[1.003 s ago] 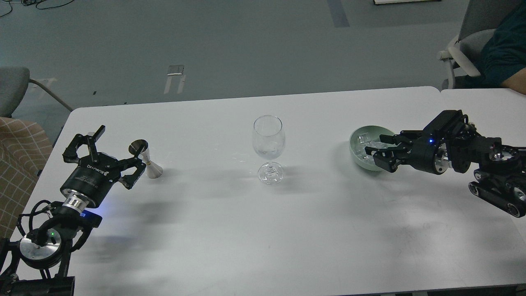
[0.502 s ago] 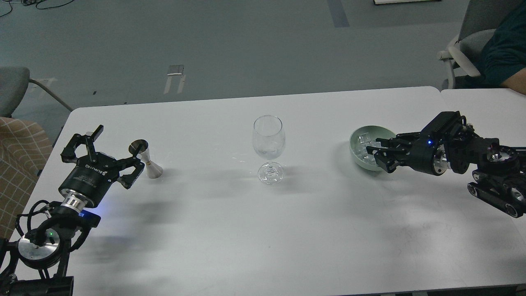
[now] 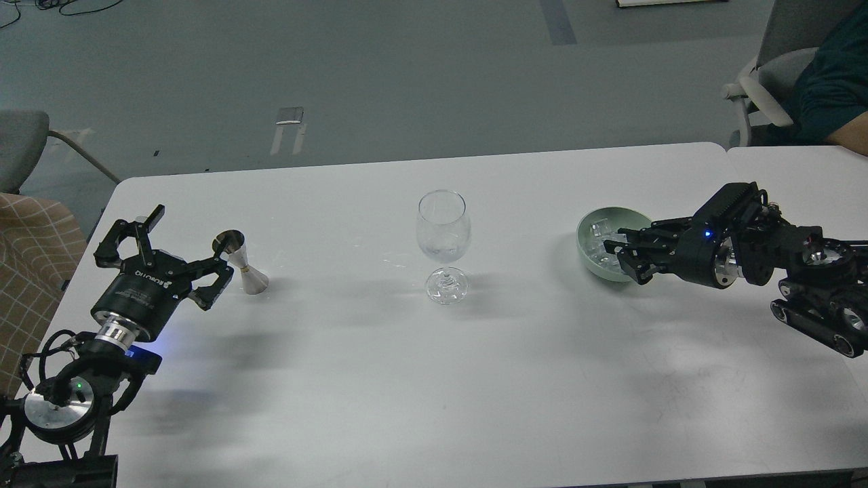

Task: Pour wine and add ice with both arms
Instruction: 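Pinch an ice cube with the right gripper and lift it, then carry the ice cube with the right gripper over the wine glass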

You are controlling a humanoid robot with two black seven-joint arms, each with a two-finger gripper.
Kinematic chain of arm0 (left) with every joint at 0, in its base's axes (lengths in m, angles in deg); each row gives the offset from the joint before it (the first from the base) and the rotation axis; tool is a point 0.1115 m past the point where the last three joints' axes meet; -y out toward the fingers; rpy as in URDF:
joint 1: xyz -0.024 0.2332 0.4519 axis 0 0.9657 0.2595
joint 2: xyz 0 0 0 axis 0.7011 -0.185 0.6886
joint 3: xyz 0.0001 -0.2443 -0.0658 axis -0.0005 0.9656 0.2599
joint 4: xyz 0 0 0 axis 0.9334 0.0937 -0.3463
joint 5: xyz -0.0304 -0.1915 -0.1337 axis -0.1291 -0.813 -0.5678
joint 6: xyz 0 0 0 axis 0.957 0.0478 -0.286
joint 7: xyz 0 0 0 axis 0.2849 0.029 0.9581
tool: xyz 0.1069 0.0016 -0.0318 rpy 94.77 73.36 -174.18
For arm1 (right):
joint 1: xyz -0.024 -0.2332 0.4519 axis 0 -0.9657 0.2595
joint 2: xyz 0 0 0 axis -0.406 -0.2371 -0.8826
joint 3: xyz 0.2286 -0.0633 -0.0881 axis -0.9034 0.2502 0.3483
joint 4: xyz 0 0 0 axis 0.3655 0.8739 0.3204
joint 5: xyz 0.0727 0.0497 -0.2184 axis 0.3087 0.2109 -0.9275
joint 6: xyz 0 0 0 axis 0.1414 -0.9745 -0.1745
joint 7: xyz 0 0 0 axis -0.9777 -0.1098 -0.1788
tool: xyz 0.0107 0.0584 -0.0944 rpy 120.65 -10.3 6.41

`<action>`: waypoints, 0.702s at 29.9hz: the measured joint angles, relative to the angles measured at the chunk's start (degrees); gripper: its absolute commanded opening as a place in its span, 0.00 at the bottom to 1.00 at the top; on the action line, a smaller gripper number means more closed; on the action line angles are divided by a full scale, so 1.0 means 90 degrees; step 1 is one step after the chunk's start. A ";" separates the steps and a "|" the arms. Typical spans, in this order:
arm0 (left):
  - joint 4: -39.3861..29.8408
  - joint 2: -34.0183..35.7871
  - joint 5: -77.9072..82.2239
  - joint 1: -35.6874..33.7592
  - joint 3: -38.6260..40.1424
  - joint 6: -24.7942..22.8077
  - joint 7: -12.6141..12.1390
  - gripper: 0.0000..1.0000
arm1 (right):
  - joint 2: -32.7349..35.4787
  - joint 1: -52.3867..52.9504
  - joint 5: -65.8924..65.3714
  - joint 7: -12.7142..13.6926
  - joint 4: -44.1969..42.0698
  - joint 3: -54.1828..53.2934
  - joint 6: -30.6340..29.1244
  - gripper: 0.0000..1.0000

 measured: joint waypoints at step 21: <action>-0.0057 -0.0004 0.0004 -0.0019 0.0012 0.0039 0.0016 0.98 | 0.2045 0.2007 0.0142 0.0001 0.3071 -0.0006 -0.0013 0.03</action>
